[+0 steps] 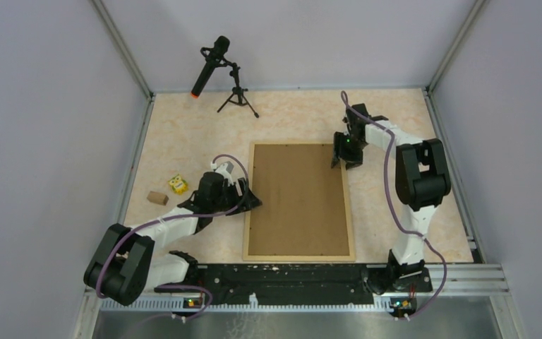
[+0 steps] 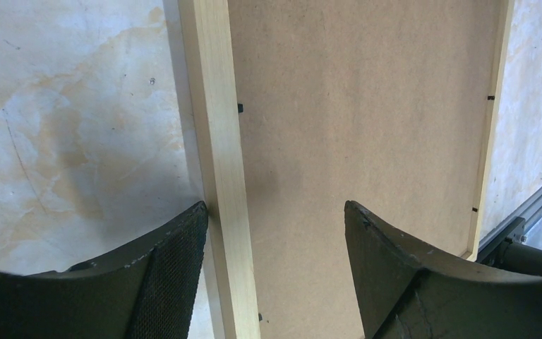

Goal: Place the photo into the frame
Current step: Install the photo frame at the center of the board.

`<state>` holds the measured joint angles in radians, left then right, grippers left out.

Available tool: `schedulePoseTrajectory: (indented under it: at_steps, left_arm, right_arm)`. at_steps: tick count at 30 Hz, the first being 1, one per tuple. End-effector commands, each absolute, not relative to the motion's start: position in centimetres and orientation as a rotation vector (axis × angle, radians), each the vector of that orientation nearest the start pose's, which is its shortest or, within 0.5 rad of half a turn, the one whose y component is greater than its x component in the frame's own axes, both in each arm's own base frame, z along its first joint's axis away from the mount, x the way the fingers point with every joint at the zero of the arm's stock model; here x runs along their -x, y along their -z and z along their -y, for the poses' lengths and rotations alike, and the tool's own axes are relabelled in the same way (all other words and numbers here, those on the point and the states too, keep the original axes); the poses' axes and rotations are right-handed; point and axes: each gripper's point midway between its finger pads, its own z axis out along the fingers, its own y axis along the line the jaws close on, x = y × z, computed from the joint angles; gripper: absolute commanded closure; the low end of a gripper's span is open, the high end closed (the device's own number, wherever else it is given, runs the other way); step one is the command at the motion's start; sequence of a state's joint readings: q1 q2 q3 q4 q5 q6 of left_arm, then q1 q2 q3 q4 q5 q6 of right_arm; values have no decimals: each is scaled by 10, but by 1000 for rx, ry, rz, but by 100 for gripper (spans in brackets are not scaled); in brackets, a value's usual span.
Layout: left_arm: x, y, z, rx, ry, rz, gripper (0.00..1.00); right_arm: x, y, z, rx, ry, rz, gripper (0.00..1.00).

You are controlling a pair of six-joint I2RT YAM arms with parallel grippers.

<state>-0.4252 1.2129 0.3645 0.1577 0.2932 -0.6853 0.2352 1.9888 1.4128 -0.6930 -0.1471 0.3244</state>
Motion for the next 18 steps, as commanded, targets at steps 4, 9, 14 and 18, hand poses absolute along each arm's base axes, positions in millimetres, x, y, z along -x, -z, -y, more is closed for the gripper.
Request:
schedulePoseTrajectory:
  at_steps: [4, 9, 14, 18]
  left_arm:
    - [-231, -36, 189, 148, 883, -2417, 24]
    - [-231, -35, 188, 151, 880, -2417, 24]
    - [-231, -35, 188, 150, 880, -2421, 24]
    - [-231, -35, 189, 147, 886, -2421, 24]
  right_arm:
    - [-366, -46, -131, -57, -307, -2843, 44]
    - [-340, -55, -109, -48, -160, -2866, 46]
    - [-299, -57, -99, -13, -11, -2909, 52]
    - [-276, -57, -92, -32, 12, -2926, 63]
